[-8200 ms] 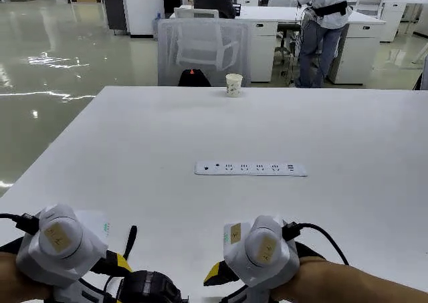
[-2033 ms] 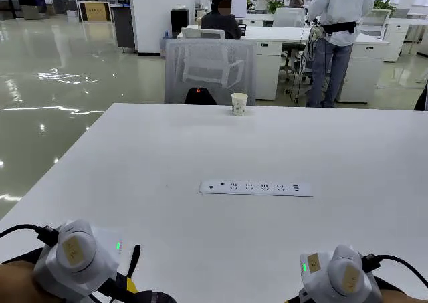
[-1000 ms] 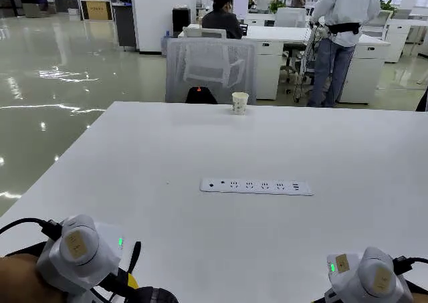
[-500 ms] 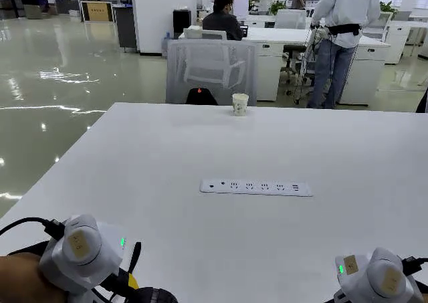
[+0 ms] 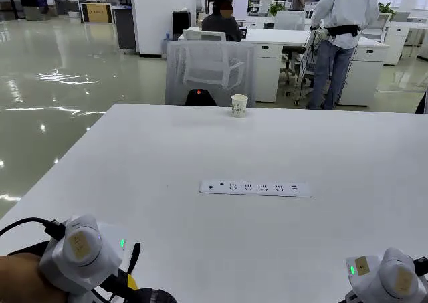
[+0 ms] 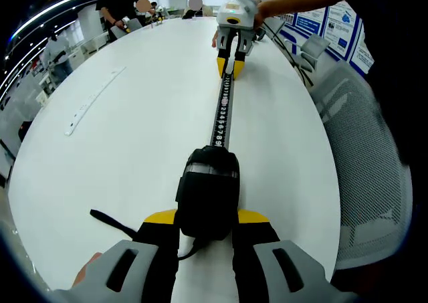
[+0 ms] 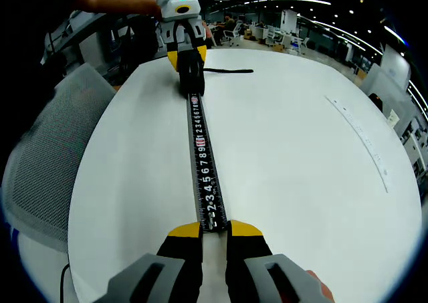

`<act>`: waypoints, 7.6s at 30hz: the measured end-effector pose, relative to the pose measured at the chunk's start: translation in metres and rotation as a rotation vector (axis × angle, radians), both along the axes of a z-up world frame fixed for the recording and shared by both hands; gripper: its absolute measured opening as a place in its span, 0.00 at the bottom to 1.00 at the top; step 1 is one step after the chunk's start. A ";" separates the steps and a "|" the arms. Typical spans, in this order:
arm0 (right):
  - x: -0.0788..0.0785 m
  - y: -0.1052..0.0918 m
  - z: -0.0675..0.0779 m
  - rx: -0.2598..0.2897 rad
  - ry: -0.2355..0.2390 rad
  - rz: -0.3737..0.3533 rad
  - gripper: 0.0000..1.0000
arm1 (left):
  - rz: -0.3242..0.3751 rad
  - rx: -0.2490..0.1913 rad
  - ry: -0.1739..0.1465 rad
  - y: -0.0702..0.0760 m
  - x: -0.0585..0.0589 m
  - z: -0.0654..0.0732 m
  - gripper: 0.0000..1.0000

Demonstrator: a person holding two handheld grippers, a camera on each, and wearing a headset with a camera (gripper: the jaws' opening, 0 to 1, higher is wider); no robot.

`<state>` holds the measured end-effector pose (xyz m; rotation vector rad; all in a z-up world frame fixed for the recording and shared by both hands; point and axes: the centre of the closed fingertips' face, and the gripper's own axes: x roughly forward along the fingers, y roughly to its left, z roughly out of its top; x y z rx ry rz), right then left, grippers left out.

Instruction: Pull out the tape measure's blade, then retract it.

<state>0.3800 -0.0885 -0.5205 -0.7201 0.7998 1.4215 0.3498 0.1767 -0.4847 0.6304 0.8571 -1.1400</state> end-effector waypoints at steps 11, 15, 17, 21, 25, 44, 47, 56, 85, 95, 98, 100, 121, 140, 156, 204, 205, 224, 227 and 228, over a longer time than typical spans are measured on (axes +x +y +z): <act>0.001 -0.004 0.000 -0.012 -0.009 0.001 0.09 | -0.004 0.017 0.004 0.000 0.000 0.000 0.25; 0.001 -0.004 0.000 -0.020 -0.006 -0.002 0.09 | -0.007 0.019 0.006 0.000 0.000 0.000 0.25; 0.000 -0.004 0.000 -0.025 -0.006 -0.001 0.10 | -0.008 0.023 0.005 -0.001 0.000 0.000 0.25; -0.001 -0.004 0.000 -0.041 -0.006 0.012 0.10 | -0.008 0.031 0.000 -0.002 0.000 0.000 0.25; -0.002 -0.004 -0.001 -0.059 -0.011 0.026 0.11 | -0.007 0.036 -0.001 -0.001 0.000 0.000 0.26; -0.002 -0.006 -0.001 -0.102 -0.029 0.041 0.12 | -0.012 0.077 -0.014 -0.001 0.000 0.000 0.26; -0.002 -0.006 -0.001 -0.105 -0.031 0.040 0.12 | -0.014 0.087 -0.020 0.000 0.001 0.000 0.26; -0.003 -0.009 0.001 -0.101 -0.032 0.008 0.21 | 0.002 0.111 -0.038 0.004 0.000 0.003 0.26; -0.028 -0.009 0.039 0.079 -0.045 -0.200 0.50 | 0.320 -0.081 -0.053 0.004 -0.028 0.028 0.60; -0.041 -0.008 0.044 0.129 -0.047 -0.275 0.57 | 0.408 -0.148 -0.108 0.000 -0.034 0.033 0.70; -0.045 -0.007 0.044 0.145 -0.043 -0.303 0.59 | 0.429 -0.167 -0.110 -0.001 -0.038 0.031 0.72; -0.048 -0.007 0.044 0.151 -0.044 -0.318 0.60 | 0.440 -0.173 -0.113 -0.002 -0.042 0.031 0.72; -0.069 -0.001 0.060 0.272 -0.071 -0.485 0.73 | 0.587 -0.278 -0.182 -0.015 -0.072 0.044 0.79; -0.091 0.006 0.076 0.343 -0.083 -0.619 0.83 | 0.716 -0.329 -0.223 -0.030 -0.090 0.055 0.88; -0.103 0.014 0.085 0.376 -0.096 -0.692 0.91 | 0.787 -0.357 -0.236 -0.040 -0.102 0.062 0.96; -0.119 0.024 0.095 0.407 -0.098 -0.748 0.99 | 0.878 -0.353 -0.296 -0.047 -0.099 0.074 0.99; -0.119 0.024 0.095 0.407 -0.097 -0.747 0.99 | 0.879 -0.353 -0.298 -0.047 -0.098 0.074 0.99; -0.121 0.023 0.089 0.397 -0.077 -0.699 0.99 | 0.900 -0.351 -0.301 -0.050 -0.095 0.069 0.99; -0.121 0.023 0.088 0.394 -0.065 -0.685 0.99 | 0.912 -0.354 -0.298 -0.049 -0.093 0.068 0.99; -0.122 0.024 0.087 0.394 -0.060 -0.676 0.99 | 0.917 -0.354 -0.298 -0.048 -0.092 0.068 0.99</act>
